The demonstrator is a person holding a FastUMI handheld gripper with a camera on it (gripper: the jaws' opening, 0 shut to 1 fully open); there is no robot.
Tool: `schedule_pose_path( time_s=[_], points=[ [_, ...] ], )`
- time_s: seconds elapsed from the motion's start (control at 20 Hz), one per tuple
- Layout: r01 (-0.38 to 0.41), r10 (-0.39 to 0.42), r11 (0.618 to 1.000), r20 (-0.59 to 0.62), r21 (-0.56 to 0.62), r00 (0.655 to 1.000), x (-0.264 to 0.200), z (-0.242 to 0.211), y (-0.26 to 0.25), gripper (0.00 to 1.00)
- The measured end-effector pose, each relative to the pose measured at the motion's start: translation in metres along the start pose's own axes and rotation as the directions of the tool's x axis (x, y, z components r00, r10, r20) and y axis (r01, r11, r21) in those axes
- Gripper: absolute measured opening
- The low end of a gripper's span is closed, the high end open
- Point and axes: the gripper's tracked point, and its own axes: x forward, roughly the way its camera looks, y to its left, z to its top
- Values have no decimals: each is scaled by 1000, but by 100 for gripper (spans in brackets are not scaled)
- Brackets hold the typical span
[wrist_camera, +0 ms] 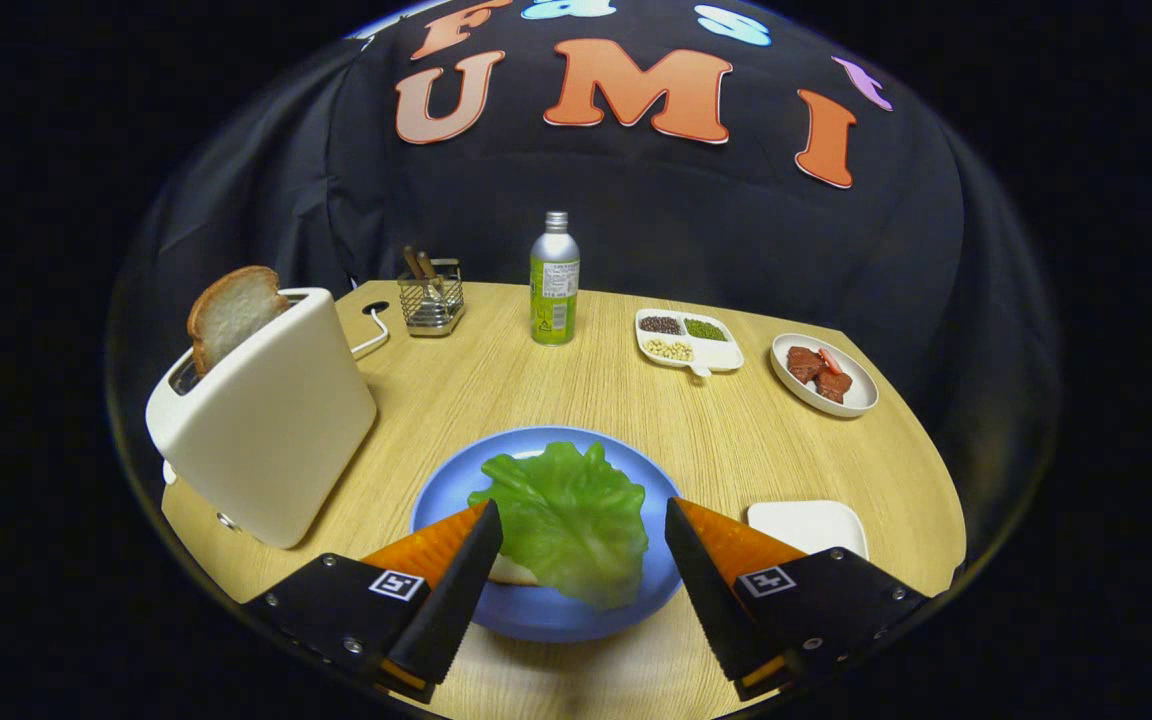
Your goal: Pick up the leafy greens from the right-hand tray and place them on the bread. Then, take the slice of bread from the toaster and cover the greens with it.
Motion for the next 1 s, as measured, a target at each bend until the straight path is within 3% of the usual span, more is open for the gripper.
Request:
schedule_pose_path(
  time_s=[0.25, 1.0],
  points=[
    [12, -8, 999, 87, -50, 996, -15, 45, 28, 98],
    [-144, 141, 990, 256, -8, 956, -36, 160, 165, 99]
  ],
)
